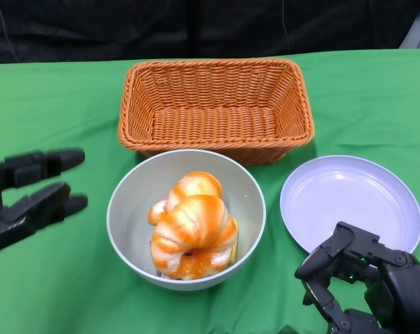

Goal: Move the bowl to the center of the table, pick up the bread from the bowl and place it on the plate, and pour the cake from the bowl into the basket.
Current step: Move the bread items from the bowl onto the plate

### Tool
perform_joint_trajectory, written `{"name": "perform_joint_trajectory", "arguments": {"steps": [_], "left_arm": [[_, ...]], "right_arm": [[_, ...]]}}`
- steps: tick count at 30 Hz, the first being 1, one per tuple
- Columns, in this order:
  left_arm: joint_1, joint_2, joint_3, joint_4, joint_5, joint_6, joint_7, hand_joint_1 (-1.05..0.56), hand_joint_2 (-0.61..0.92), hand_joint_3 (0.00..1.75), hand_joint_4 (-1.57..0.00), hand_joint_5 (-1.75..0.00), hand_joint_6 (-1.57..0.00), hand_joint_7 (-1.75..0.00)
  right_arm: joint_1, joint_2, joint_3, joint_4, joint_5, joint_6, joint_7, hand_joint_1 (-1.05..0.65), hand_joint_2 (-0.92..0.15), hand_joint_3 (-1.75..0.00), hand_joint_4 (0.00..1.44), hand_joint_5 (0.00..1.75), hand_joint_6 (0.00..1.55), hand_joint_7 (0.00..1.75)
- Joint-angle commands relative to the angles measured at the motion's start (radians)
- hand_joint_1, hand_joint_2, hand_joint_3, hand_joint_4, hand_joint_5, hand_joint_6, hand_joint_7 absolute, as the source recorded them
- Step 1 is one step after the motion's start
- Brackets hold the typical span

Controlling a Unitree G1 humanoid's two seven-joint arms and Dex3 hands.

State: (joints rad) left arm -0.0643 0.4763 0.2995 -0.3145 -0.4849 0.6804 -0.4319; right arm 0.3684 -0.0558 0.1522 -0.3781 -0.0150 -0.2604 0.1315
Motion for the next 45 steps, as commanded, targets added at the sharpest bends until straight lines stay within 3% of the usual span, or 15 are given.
{"name": "perform_joint_trajectory", "arguments": {"steps": [1,3,4,5,9,11,12,15,16,18,21,24,29,36,45], "left_arm": [[0.01,-0.117,-0.002,0.066,0.101,-0.214,0.114,-0.18,0.92,0.3,-0.78,-0.26,-0.78,-0.21],[0.001,-0.177,-0.009,0.144,0.156,-0.362,0.153,-0.15,0.92,0.3,-0.83,-0.28,-0.84,-0.22],[-0.008,-0.209,-0.011,0.198,0.183,-0.45,0.172,-0.12,0.92,0.32,-0.87,-0.43,-0.93,-0.32],[-0.015,-0.231,-0.012,0.24,0.203,-0.517,0.185,-0.1,0.92,0.36,-0.81,-0.73,-0.93,-0.52],[-0.045,-0.252,0.003,0.417,0.233,-0.757,0.161,-0.1,0.92,0.42,-0.75,-1.26,-0.85,-0.91],[-0.054,-0.249,-0.001,0.469,0.25,-0.825,0.163,-0.09,0.91,0.43,-0.74,-1.34,-0.83,-0.97],[-0.059,-0.246,-0.002,0.494,0.26,-0.853,0.165,-0.1,0.91,0.44,-0.75,-1.37,-0.83,-1.0],[-0.069,-0.242,-0.006,0.542,0.276,-0.907,0.168,-0.09,0.91,0.45,-0.75,-1.41,-0.81,-1.04],[-0.071,-0.244,-0.009,0.552,0.281,-0.92,0.171,-0.09,0.9,0.47,-0.75,-1.43,-0.81,-1.06],[-0.076,-0.243,-0.011,0.577,0.287,-0.949,0.163,-0.09,0.87,0.5,-0.74,-1.44,-0.8,-1.07],[-0.079,-0.246,-0.019,0.6,0.294,-0.985,0.16,-0.1,0.81,0.6,-0.74,-1.44,-0.82,-1.06],[-0.083,-0.245,-0.025,0.623,0.316,-1.021,0.173,-0.11,0.76,0.66,-0.76,-1.43,-0.84,-1.06],[-0.094,-0.248,-0.023,0.655,0.32,-1.047,0.177,-0.12,0.73,0.71,-0.78,-1.43,-0.84,-1.06],[-0.094,-0.248,-0.031,0.663,0.338,-1.057,0.192,-0.11,0.69,0.79,-0.75,-1.48,-0.82,-1.1],[-0.101,-0.245,-0.038,0.688,0.341,-1.082,0.195,-0.11,0.67,0.82,-0.76,-1.45,-0.81,-1.09]], "right_arm": [[0.003,-0.013,-0.014,0.006,0.011,-0.019,0.006,-0.15,-0.61,-0.84,0.71,1.54,0.72,1.23],[0.004,-0.016,-0.018,0.007,0.011,-0.022,0.008,-0.15,-0.61,-0.85,0.71,1.54,0.72,1.23],[0.006,-0.018,-0.021,0.007,0.009,-0.025,0.01,-0.15,-0.61,-0.85,0.71,1.54,0.72,1.23],[0.007,-0.02,-0.023,0.007,0.008,-0.026,0.011,-0.15,-0.61,-0.85,0.71,1.53,0.72,1.23],[0.012,-0.039,-0.045,0.002,0.02,-0.032,0.029,-0.12,-0.6,-0.89,0.7,1.5,0.72,1.19],[0.012,-0.053,-0.056,-0.009,0.017,-0.03,0.037,-0.11,-0.59,-0.91,0.71,1.47,0.73,1.16],[0.008,-0.065,-0.063,-0.019,0.006,-0.032,0.041,-0.12,-0.6,-0.86,0.69,1.35,0.73,1.04],[-0.011,-0.101,-0.084,-0.055,-0.032,-0.033,0.05,-0.15,-0.68,-0.68,0.67,1.17,0.73,0.82],[-0.023,-0.119,-0.096,-0.077,-0.055,-0.03,0.054,-0.21,-0.78,-0.44,0.67,1.02,0.71,0.66],[-0.047,-0.152,-0.113,-0.149,-0.126,0.02,0.058,-0.34,-0.89,-0.16,0.67,0.79,0.71,0.39],[-0.08,-0.18,-0.115,-0.258,-0.208,0.137,0.083,-0.51,-0.92,-0.05,0.63,0.56,0.66,0.15],[-0.132,-0.197,-0.095,-0.355,-0.254,0.271,0.129,-0.58,-0.91,-0.02,0.54,0.45,0.6,0.07],[-0.257,-0.219,-0.036,-0.41,-0.373,0.41,0.187,-0.66,-0.92,-0.02,0.48,0.38,0.55,0.02],[-0.425,-0.216,0.098,-0.4,-0.559,0.585,0.281,-0.72,-0.92,-0.03,0.55,0.33,0.53,0.0],[-0.596,-0.139,0.303,-0.244,-0.806,0.655,0.317,-0.75,-0.92,-0.09,0.62,0.22,0.51,0.01]]}}
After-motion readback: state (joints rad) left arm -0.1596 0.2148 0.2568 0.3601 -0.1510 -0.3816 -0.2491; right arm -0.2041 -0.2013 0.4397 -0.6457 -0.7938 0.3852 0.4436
